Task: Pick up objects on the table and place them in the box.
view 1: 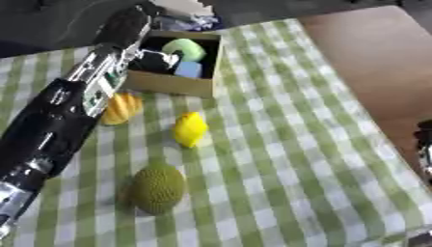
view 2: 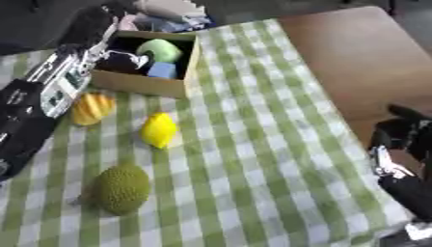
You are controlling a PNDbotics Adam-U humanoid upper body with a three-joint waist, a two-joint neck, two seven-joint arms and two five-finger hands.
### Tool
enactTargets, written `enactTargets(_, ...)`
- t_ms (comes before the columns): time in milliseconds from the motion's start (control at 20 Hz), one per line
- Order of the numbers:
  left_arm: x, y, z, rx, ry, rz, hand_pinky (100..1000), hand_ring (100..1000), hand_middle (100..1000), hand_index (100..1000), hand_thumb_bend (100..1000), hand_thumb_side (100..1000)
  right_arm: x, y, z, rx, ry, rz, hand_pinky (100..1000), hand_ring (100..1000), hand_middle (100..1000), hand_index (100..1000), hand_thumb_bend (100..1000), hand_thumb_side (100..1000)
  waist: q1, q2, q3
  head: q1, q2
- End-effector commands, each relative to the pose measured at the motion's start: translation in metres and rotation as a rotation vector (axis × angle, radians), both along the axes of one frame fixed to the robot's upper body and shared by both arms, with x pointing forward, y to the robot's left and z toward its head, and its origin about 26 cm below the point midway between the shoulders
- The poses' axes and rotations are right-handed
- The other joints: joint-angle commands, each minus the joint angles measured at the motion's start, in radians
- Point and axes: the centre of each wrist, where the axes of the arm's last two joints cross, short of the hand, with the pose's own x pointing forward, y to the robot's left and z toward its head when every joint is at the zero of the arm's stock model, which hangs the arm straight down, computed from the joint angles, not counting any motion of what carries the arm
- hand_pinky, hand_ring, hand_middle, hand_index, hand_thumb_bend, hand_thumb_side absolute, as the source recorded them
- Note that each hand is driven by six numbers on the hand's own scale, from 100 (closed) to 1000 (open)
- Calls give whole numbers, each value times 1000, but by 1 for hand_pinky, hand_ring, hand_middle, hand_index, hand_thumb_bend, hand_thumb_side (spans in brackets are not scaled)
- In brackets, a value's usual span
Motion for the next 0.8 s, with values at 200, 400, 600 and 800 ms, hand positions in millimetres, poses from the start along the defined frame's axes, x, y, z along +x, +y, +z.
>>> enactTargets(200, -51, 10, 46, 46, -7, -140, 738, 685, 720, 808, 394, 337, -2, -8, 2, 0, -16, -37, 621, 661, 635, 850, 100, 398, 1, -25, 64, -41, 23)
enactTargets(400, -81, 10, 46, 69, 99, -208, 735, 680, 714, 803, 391, 344, -2, -12, -1, 1, -12, -60, 620, 660, 634, 850, 100, 400, 0, -31, 123, -74, 41)
enactTargets(600, -98, 14, 34, 46, 190, -202, 735, 684, 723, 811, 400, 350, -3, -14, -2, 5, -13, -75, 620, 660, 634, 850, 100, 408, -1, -31, 161, -99, 49)
enactTargets(800, -103, 20, 16, 13, 268, -178, 738, 697, 741, 826, 409, 372, -2, -14, -2, 9, -14, -80, 620, 660, 634, 850, 100, 407, -4, -30, 178, -109, 55)
